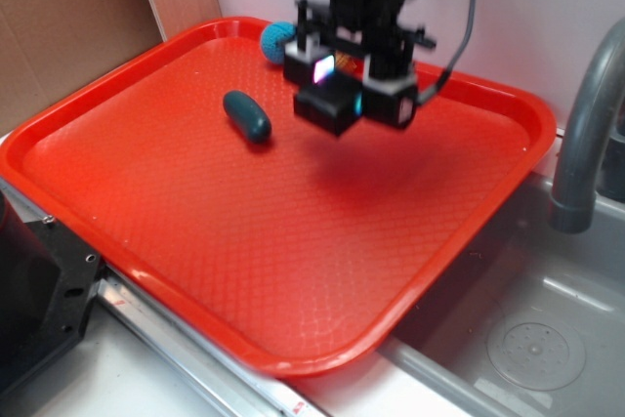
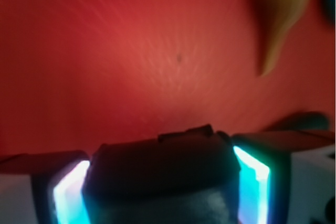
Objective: Grab the black box.
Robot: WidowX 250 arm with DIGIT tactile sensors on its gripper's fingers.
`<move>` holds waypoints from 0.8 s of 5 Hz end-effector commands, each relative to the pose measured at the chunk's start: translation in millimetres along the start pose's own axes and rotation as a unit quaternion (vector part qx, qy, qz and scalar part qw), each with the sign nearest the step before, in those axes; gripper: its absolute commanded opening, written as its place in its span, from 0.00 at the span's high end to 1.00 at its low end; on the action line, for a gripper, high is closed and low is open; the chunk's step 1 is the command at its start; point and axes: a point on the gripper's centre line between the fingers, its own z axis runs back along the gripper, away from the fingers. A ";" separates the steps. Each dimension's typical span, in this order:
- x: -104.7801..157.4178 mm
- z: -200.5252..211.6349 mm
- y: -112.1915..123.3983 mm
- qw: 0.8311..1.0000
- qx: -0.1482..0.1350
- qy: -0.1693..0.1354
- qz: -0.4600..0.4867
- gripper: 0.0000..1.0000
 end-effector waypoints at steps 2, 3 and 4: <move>-50.1 133.5 51.2 0.992 0.023 -0.121 0.027 1.00; -58.8 127.4 69.0 0.993 -0.026 -0.105 0.046 1.00; -55.9 125.0 69.5 0.994 -0.030 -0.095 0.048 1.00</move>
